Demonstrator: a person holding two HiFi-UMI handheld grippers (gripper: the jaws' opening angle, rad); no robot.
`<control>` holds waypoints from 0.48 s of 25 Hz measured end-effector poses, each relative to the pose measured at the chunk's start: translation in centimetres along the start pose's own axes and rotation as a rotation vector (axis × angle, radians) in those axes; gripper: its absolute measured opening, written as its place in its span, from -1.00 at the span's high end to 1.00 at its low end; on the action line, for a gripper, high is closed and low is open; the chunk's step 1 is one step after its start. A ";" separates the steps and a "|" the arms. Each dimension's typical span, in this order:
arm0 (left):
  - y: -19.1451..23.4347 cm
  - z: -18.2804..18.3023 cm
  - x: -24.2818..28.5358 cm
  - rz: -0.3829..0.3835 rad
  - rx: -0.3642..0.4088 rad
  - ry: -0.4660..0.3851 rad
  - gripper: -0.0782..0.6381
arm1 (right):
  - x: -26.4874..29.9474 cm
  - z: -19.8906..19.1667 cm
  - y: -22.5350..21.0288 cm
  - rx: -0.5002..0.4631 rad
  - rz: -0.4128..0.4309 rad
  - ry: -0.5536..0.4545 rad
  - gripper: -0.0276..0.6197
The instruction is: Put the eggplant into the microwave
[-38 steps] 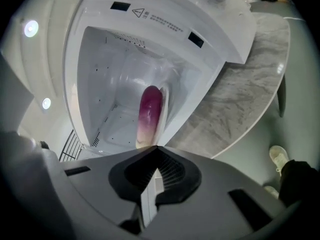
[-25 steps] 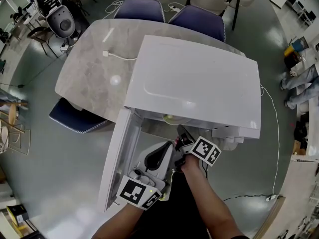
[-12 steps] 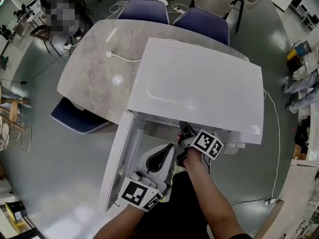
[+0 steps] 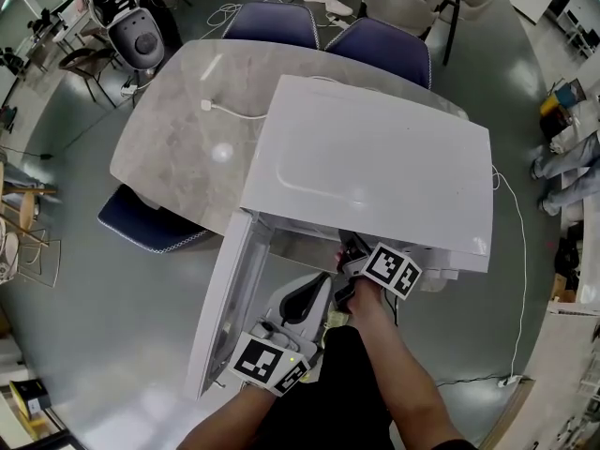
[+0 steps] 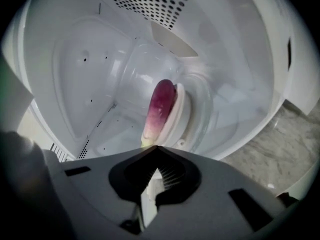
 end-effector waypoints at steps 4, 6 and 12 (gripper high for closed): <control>-0.6 0.0 -0.2 0.001 -0.009 0.026 0.76 | -2.4 -0.8 0.8 -0.022 0.021 0.005 0.91; -1.0 0.1 -0.2 -0.004 -0.013 0.035 0.76 | -4.0 -1.2 1.6 -0.057 0.035 0.002 0.91; -3.1 1.3 -0.8 -0.020 -0.013 0.054 0.76 | -9.3 -1.3 6.0 -0.219 0.098 -0.033 0.91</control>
Point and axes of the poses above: the fingertips, and each gripper's own axes: x forward along the fingers, y to its left, z out of its top, the point moved 9 cm from there along -x, backward along the fingers, and after that the axes turned 4 degrees about -y, right-handed, at the moved point
